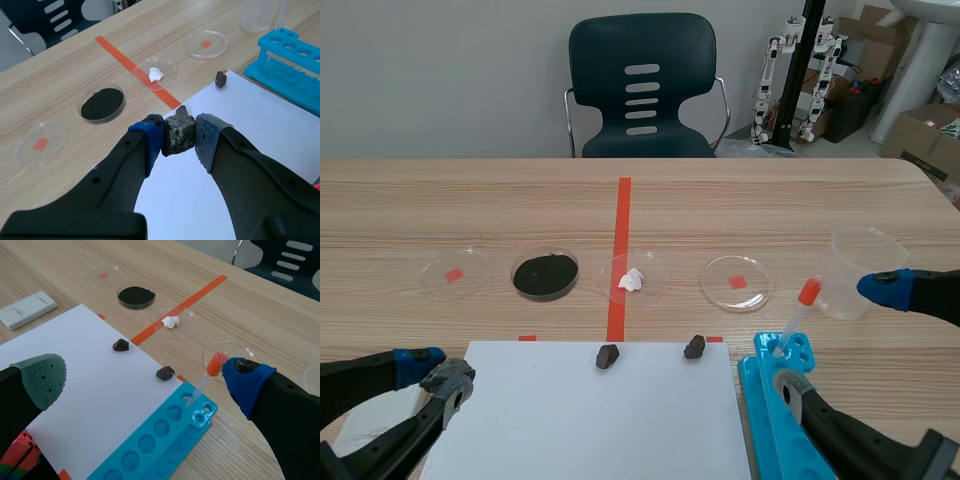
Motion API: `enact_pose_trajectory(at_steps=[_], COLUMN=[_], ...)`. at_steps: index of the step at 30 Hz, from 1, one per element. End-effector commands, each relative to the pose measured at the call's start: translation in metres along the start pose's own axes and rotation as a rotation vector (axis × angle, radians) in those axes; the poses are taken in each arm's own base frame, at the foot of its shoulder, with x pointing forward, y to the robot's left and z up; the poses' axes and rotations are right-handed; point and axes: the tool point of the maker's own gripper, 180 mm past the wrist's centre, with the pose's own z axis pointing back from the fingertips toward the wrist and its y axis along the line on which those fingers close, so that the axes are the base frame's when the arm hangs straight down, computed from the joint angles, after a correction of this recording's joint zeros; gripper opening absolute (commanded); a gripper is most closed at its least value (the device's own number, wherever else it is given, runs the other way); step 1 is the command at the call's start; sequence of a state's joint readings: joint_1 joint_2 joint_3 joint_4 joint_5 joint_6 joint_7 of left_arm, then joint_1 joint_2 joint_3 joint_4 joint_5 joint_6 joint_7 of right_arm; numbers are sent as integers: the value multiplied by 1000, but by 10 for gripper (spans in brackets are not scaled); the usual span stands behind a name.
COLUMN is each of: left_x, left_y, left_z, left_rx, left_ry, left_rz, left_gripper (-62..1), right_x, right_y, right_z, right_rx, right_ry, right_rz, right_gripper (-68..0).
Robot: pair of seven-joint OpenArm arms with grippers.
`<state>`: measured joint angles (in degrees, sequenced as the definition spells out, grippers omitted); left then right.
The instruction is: Lower the mineral onto the iron filings and hold still
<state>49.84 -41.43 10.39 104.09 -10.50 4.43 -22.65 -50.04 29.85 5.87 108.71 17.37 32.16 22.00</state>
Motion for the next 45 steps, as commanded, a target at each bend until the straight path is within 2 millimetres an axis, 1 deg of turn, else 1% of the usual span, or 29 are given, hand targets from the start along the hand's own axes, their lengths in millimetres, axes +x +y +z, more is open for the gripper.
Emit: enact_pose_trajectory(at_steps=[1, 5, 45], left_x=[14, 14, 12], left_y=[4, 6, 6], left_z=[-3, -3, -3], left_rx=[26, 46, 47], left_ry=[-50, -53, -42], left_rz=[8, 14, 15], left_gripper=[-509, -509, -509], right_x=[11, 11, 11], right_y=[-1, -1, -1], right_z=[-3, -3, -3], right_rx=[0, 0, 0], right_ry=[-42, -42, -42], right_rz=[2, 2, 2], right_gripper=[4, 4, 4])
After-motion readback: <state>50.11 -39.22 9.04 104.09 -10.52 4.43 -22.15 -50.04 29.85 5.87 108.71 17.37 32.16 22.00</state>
